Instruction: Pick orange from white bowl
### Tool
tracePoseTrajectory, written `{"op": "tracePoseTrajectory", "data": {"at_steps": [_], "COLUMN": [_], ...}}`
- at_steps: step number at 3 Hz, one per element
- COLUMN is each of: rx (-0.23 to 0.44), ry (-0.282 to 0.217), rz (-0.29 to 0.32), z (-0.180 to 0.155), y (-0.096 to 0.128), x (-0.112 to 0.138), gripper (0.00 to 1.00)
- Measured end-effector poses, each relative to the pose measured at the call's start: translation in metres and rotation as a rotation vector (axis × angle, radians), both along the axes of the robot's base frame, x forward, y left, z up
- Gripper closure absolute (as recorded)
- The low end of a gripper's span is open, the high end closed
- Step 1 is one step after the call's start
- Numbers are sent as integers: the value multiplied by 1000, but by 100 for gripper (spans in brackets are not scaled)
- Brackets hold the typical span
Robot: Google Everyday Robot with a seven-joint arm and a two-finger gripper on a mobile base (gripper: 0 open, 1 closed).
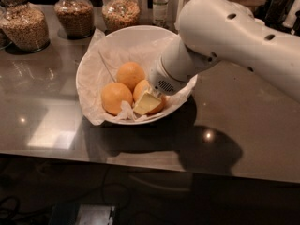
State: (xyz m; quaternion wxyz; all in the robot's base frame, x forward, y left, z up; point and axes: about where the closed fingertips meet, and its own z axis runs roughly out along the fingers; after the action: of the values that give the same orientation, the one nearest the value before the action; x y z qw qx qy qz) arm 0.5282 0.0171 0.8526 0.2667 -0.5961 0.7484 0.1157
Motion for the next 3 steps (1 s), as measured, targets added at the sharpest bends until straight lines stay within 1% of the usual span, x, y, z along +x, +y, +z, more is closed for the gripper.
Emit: {"op": "tracePoseTrajectory", "data": {"at_steps": [1,2,3], "rx": [38,38,131], "ry": [7,7,-40], "rz": [33,33,62], "z": [0,0,15], "y": [3,2,7], "x": [-2,-2,1], "gripper": [100,100,100]}}
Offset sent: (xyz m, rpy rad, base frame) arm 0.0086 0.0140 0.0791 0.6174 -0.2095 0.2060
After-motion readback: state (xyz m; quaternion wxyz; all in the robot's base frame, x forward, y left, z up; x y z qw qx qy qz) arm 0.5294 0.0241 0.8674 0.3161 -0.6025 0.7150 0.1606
